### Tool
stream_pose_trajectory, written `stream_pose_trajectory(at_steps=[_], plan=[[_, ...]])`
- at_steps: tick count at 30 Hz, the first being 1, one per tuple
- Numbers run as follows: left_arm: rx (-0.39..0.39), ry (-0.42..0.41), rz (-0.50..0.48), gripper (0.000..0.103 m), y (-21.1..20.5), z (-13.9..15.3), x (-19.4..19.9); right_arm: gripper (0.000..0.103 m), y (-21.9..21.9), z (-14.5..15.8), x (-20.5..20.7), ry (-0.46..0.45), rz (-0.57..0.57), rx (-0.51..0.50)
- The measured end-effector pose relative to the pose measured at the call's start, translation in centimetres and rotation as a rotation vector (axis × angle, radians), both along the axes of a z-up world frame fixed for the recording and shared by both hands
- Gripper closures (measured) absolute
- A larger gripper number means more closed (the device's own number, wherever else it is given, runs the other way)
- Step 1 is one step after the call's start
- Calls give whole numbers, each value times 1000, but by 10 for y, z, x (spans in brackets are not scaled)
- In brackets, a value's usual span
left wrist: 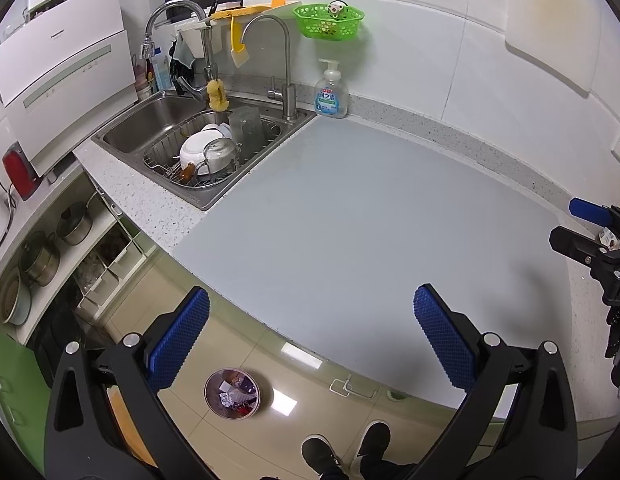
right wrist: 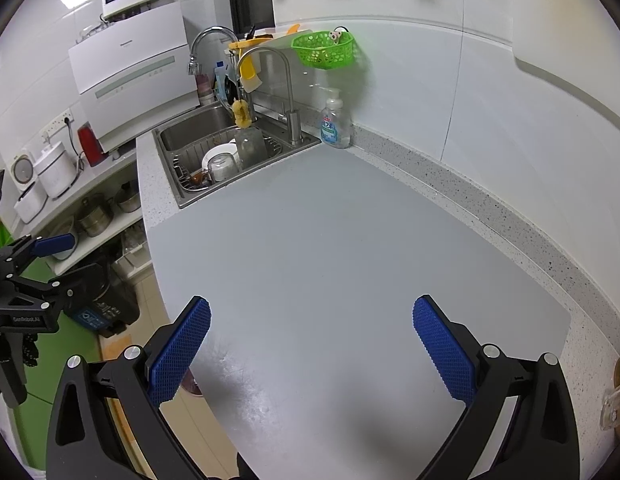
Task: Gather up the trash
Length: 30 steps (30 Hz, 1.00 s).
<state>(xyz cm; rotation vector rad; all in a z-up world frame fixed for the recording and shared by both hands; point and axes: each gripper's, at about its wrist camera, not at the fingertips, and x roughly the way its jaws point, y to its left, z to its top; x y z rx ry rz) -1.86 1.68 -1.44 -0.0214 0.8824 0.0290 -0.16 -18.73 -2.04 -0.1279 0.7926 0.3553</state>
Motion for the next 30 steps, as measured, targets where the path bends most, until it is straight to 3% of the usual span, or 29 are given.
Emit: stream_pose_trajectory(at_steps=[30], plan=[[3,0,3,3,2,1,4,6,5,-1,2,3,17,-4]])
